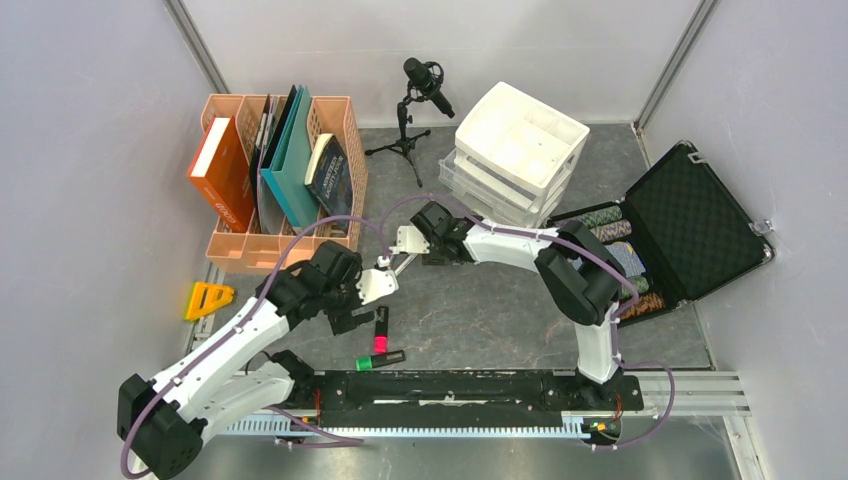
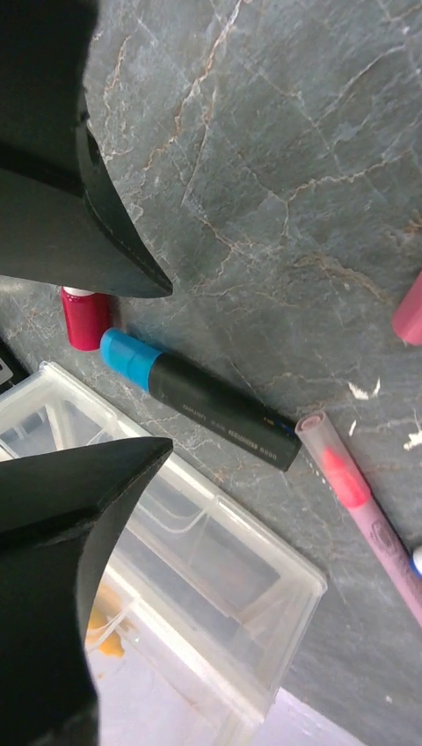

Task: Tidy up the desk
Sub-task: Pick up the stationery from the center of the board.

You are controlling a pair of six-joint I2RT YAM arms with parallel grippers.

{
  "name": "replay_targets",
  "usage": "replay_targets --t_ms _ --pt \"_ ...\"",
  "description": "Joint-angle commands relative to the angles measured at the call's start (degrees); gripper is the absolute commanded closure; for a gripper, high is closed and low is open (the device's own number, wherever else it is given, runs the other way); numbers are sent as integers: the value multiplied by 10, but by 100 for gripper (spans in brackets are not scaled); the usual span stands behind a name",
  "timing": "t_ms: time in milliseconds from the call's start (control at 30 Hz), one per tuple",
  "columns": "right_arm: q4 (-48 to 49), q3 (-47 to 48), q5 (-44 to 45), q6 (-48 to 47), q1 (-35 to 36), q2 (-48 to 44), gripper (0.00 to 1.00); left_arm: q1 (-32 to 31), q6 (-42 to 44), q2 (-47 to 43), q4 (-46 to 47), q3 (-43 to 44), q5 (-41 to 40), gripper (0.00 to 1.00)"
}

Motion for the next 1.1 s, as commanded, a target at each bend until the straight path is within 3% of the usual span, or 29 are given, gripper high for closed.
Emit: replay_targets --t_ms 0,1067 --pt "-27 39 7 -14 -7 22 36 -1 -3 -15 17 9 4 0" --pt "-200 128 11 -66 -35 138 49 -1 -5 -38 20 -4 5 0"
